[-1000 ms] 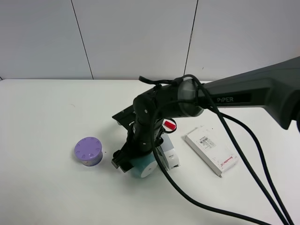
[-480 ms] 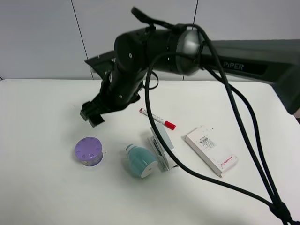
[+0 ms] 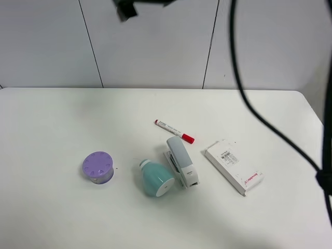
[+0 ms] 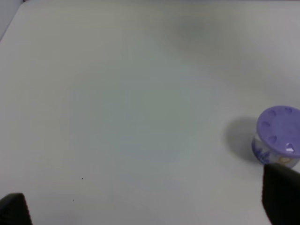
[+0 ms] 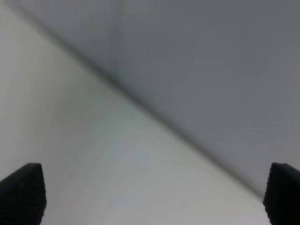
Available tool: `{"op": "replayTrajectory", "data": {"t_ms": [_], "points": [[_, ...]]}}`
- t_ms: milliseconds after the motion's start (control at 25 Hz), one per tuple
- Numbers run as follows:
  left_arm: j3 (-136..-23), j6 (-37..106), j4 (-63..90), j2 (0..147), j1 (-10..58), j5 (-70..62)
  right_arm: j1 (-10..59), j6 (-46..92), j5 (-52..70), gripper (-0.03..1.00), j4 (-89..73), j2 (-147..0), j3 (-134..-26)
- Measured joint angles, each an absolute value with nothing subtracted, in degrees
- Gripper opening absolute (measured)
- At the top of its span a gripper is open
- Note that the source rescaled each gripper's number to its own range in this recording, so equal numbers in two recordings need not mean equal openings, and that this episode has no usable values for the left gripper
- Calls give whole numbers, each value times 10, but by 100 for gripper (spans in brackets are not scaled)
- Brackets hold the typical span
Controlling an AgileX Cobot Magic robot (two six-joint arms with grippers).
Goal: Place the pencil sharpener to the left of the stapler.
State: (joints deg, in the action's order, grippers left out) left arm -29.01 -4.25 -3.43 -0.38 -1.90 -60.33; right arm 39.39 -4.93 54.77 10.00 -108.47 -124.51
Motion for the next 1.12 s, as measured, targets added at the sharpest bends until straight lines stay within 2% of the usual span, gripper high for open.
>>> {"op": "replayTrajectory", "data": {"t_ms": [320,440,560,840,920,1120], "points": [[-290,-42,-34,-4,-19,-603,268,-50,632,78,185,-892,-1245],[-290,-42,-34,-4,-19,-603,209,-50,644,78,193,-814,-1197],[-290,-42,-34,-4,-19,-603,138,-50,646,78,191,-721,-1097],[-290,-42,-34,-4,-19,-603,-63,-53,578,78,85,-436,-741],[-290,-42,-34,-4,-19,-603,-91,-51,571,78,46,-350,-630],[-290,-42,-34,-4,-19,-603,-102,-50,571,78,-11,-177,-453]]}}
